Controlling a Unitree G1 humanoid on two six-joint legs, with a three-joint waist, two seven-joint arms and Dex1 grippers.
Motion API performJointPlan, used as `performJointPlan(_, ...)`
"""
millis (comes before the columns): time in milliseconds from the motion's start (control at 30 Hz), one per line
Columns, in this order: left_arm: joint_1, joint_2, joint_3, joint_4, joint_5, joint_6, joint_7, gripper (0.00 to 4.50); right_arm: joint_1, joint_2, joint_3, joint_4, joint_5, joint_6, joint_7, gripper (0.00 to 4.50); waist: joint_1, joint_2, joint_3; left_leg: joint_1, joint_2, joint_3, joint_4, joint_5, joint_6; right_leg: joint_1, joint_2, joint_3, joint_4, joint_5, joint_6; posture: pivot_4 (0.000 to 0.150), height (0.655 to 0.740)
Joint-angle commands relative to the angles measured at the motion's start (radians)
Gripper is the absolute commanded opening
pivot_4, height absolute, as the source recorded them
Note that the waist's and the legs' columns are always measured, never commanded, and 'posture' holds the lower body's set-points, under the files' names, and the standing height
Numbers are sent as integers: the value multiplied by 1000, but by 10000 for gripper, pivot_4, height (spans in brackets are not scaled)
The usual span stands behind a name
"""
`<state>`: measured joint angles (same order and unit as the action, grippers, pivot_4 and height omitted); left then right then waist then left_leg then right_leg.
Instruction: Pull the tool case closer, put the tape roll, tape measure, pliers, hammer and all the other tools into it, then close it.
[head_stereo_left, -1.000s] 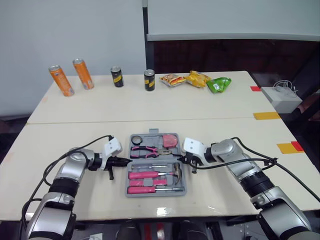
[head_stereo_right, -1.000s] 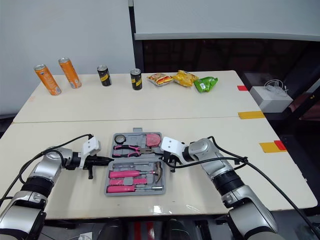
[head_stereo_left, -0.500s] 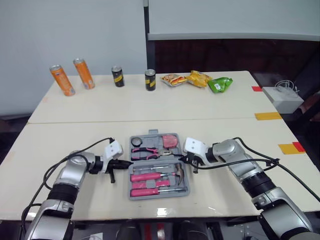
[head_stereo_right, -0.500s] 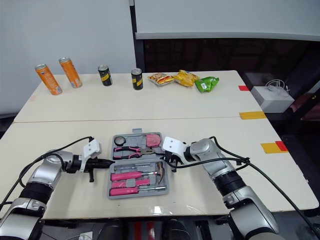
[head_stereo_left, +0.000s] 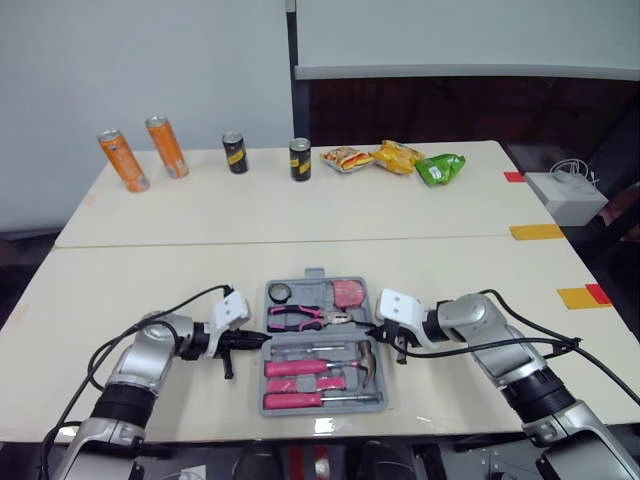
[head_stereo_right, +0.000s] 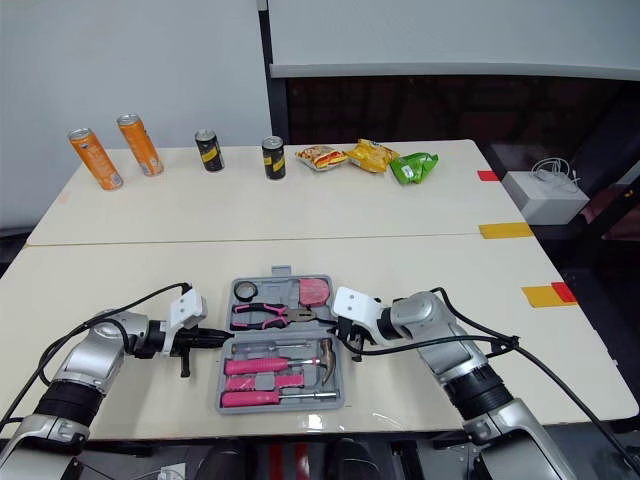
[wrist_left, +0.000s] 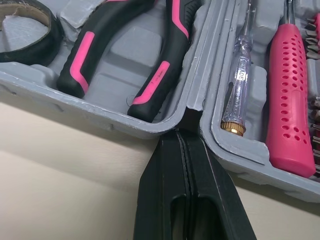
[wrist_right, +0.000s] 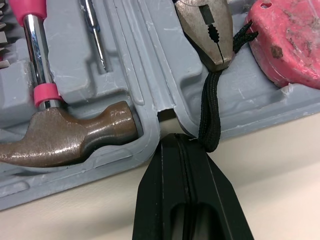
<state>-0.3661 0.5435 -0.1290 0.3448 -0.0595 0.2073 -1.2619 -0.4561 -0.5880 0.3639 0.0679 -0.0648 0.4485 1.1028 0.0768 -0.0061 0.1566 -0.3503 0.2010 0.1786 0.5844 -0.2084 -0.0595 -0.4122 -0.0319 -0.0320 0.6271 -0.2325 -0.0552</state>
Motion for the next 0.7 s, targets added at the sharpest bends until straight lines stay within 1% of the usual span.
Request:
performJointPlan(33,36,-15,-44,-94,-33,32,-12,173,34,6,17,-95,39,27,24,83,0,0,0,0,0,0,0,0,0,0,0,0,0,0,0,1500,7400)
performJointPlan(300,86,-4,-42,-157,-40,69,0,173,101,-15,8,-192,52,90,19,83,-1,1,0,1,0,1,-2,0,0,0,0,0,-1,0,0,1500,7400)
performJointPlan(700,101,3,-45,-173,-45,84,10,173,127,-21,5,-225,52,124,10,83,-2,2,0,1,0,1,-4,0,0,0,0,1,-3,0,0,1500,7400)
